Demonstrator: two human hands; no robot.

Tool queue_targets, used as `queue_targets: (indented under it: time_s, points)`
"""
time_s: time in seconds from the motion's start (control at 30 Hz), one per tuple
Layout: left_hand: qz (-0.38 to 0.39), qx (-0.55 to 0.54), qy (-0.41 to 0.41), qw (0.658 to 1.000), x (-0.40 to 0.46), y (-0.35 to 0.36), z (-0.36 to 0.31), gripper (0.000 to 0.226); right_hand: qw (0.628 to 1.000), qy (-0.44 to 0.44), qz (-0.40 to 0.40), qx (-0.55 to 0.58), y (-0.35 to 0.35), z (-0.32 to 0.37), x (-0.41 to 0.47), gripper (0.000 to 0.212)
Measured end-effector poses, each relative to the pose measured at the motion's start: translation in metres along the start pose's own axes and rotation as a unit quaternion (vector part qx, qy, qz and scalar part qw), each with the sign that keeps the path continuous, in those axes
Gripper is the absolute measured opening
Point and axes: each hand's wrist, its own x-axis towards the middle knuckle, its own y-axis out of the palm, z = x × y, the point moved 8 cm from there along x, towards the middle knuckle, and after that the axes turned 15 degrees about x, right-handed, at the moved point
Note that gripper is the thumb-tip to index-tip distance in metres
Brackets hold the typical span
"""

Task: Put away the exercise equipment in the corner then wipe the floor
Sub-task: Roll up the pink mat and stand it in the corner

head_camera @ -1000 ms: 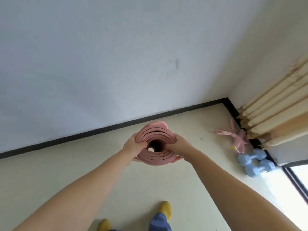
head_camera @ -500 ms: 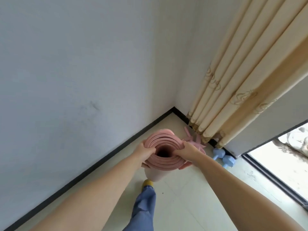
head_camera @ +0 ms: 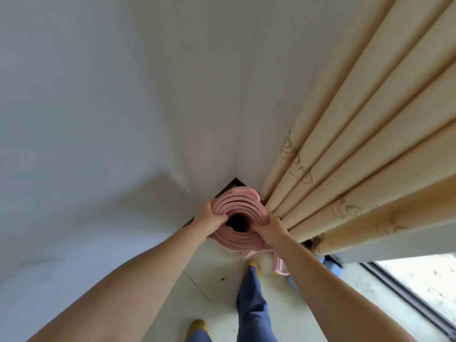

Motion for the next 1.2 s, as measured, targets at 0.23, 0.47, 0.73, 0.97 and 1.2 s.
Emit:
queue_targets:
  time_s: [0.23, 0.47, 0.73, 0.97, 1.2]
  points:
    - [-0.044, 0.035, -0.014, 0.998, 0.147, 0.003, -0.037, 0.054, 1.0, 0.012, 0.019, -0.002, -0.007, 0.051, 0.14, 0.05]
    - [-0.029, 0.01, -0.031, 0.999, 0.284, 0.004, -0.054, 0.063, 1.0, -0.011, -0.009, -0.018, -0.013, 0.091, 0.261, 0.041]
    - [-0.022, -0.02, 0.018, 0.999, 0.346, 0.009, -0.076, 0.09, 0.997, -0.038, -0.065, -0.028, -0.026, 0.107, 0.325, 0.055]
    - [0.026, -0.086, -0.037, 0.995, 0.332, 0.008, -0.063, 0.098, 0.998, 0.004, -0.064, 0.014, -0.022, 0.101, 0.312, 0.084]
    - [0.033, -0.055, -0.073, 0.995, 0.296, -0.004, -0.073, 0.076, 0.999, 0.009, -0.036, -0.032, -0.019, 0.117, 0.283, 0.074]
